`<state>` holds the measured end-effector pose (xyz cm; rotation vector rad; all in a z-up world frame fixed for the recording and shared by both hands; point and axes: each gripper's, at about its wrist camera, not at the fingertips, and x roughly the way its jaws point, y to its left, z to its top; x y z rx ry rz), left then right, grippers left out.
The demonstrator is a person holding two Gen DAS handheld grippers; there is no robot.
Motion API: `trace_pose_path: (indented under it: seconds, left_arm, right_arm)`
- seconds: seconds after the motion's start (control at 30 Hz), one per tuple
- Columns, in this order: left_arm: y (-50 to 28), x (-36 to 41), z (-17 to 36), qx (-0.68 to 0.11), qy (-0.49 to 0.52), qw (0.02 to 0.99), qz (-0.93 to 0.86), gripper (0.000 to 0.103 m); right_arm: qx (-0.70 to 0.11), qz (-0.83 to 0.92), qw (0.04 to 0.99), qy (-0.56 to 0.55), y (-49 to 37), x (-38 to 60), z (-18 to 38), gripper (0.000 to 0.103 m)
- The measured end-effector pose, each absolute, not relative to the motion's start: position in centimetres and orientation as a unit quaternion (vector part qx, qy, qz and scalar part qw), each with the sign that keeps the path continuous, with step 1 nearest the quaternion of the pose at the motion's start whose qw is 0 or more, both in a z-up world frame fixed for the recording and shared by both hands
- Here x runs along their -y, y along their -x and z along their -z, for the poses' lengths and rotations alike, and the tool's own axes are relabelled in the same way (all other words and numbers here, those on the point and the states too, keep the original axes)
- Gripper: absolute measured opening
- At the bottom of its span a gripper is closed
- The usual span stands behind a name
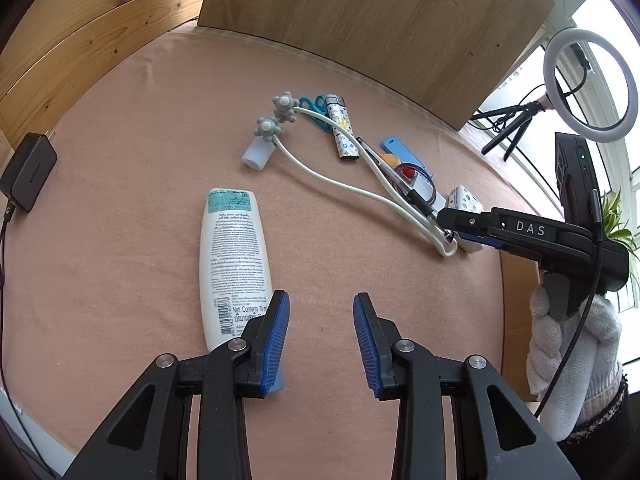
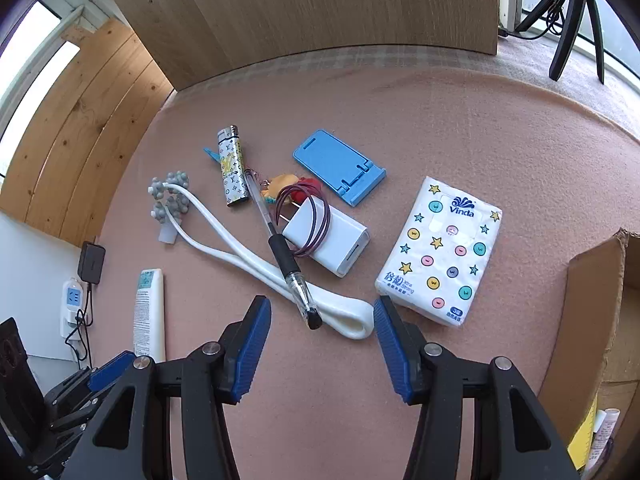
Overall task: Organize objects
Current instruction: 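Move both tools back over the remaining pile, then grasp the white massager cable loop with the right tool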
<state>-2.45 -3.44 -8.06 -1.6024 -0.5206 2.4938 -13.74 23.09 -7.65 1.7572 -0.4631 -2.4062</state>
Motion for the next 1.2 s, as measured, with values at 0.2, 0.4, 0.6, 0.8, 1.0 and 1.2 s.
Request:
trace_pose_path:
  seconds: [0.2, 0.4, 0.6, 0.8, 1.0, 1.2]
  left_arm:
    - [2.4, 4.6, 8.3, 0.178, 0.534, 0.062, -0.824, 0.036]
    - [3.0, 5.1, 8.4, 0.182, 0.534, 0.058, -0.824, 0.036]
    - [4.0, 4.9, 8.5, 0.179, 0.535, 0.062, -0.824, 0.036]
    - [4.6, 4.7, 8.6, 0.178, 0.537, 0.068, -0.822, 0.036]
    - [5.0, 5.0, 8.5, 0.173, 0.535, 0.065, -0.824, 0.036]
    - [5.3, 4.9, 8.9, 0.169, 0.537, 0.062, -0.824, 0.036]
  right_arm:
    - [0.152, 0.788, 0.069, -0.592, 15.2, -21.9, 8.8, 0.050]
    - [0.159, 0.777, 0.085, -0.603, 14.1, -20.9, 9.5, 0.050]
    - [0.152, 0.770, 0.092, -0.613, 12.1, -20.0, 10.4, 0.050]
    - [0.094, 0.782, 0.086, -0.610, 10.6, -17.9, 10.2, 0.049]
    - [0.022, 0.791, 0.070, -0.608, 10.1, -15.7, 10.2, 0.029]
    - [0.022, 0.791, 0.078, -0.606, 8.0, -15.1, 10.2, 0.022]
